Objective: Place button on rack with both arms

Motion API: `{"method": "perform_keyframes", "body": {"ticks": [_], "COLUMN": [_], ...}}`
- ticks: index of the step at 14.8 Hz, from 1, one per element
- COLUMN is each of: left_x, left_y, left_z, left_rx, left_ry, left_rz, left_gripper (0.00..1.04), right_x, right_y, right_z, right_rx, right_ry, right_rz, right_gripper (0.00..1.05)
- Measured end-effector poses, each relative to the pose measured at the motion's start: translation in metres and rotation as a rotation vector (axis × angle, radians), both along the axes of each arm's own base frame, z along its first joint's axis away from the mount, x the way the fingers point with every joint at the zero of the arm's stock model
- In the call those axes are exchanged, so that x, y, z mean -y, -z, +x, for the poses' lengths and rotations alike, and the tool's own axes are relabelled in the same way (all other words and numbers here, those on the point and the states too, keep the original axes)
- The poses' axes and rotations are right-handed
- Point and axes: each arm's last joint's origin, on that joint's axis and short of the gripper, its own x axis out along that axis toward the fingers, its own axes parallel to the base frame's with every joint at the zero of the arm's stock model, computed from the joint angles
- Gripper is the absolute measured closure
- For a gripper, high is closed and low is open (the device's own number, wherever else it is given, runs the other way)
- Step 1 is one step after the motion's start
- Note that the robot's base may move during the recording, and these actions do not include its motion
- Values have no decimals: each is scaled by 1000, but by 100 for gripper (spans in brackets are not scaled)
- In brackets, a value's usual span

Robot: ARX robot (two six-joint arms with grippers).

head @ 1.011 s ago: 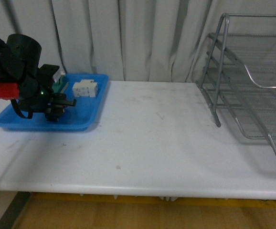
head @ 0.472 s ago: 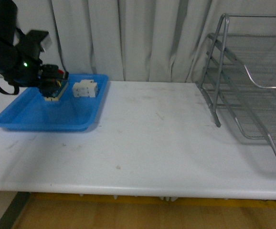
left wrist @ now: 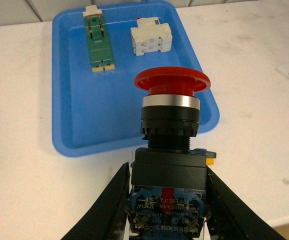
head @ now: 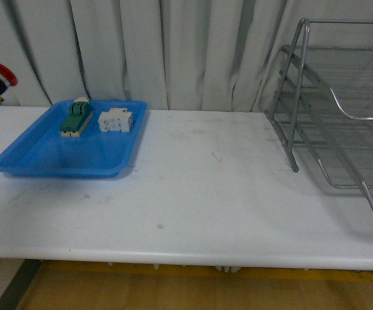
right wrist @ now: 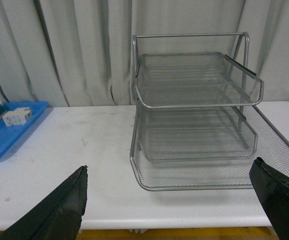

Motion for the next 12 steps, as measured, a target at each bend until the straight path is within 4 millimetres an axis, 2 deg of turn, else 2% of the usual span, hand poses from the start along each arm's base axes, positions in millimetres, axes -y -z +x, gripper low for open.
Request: {"method": "perform_keyframes", "body": {"ticks": [4,5,9,12], "left_x": [-27,-31,-24,-16], "left_y": [-5,-2,24,24], "left_z": [-58,-67,-71,-68], "left_rx": [65,74,30,51], "left_ry": [-53,-58,-30,-10], "left_rz": [23,31,19,35], "left_gripper": [68,68,68,68], "right_x": [0,0,0,0], "right_y": [0,0,0,0], "right_z": [0,0,0,0], "right_rx": [0,0,0,0], "right_ry": [0,0,0,0], "right_rz": [0,0,0,0], "right_gripper": [6,6,6,6]}}
